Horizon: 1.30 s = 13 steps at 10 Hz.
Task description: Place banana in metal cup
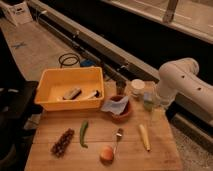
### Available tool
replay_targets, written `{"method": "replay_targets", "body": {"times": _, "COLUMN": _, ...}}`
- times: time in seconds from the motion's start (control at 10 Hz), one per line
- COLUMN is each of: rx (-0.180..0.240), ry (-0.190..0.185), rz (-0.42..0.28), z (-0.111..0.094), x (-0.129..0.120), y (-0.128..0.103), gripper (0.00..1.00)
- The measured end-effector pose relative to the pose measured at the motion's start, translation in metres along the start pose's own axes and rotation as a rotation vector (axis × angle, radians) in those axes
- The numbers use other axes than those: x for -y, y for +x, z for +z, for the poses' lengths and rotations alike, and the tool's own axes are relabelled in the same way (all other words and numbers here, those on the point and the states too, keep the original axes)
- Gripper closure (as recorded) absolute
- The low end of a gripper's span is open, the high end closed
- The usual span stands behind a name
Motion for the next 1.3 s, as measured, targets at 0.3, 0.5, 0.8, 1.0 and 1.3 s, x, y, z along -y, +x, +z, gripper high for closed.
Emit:
{"method": "replay_targets", "body": {"times": 0.3, "rx": -0.007, "ry": -0.065, "rz": 0.371, "z": 0.044, "x": -0.004, "y": 0.003, "gripper": 0.3}}
{"method": "replay_targets", "body": {"times": 0.5, "rx": -0.045, "ry": -0.069, "rz": 0.512, "z": 0.061, "x": -0.013, "y": -0.001, "gripper": 0.3}}
{"method": "replay_targets", "body": {"times": 0.8, "rx": -0.109, "ry": -0.045, "rz": 0.606, "z": 0.069, "x": -0.025, "y": 0.004, "gripper": 0.3}}
{"method": "replay_targets", "body": {"times": 1.0, "rx": -0.11, "ry": -0.043, "rz": 0.609, "z": 0.069, "x": -0.024, "y": 0.003, "gripper": 0.3}}
{"method": "replay_targets", "body": {"times": 1.3, "rx": -0.122, "ry": -0.099, "rz": 0.596, "z": 0.079, "x": -0.018, "y": 0.003, "gripper": 0.3}}
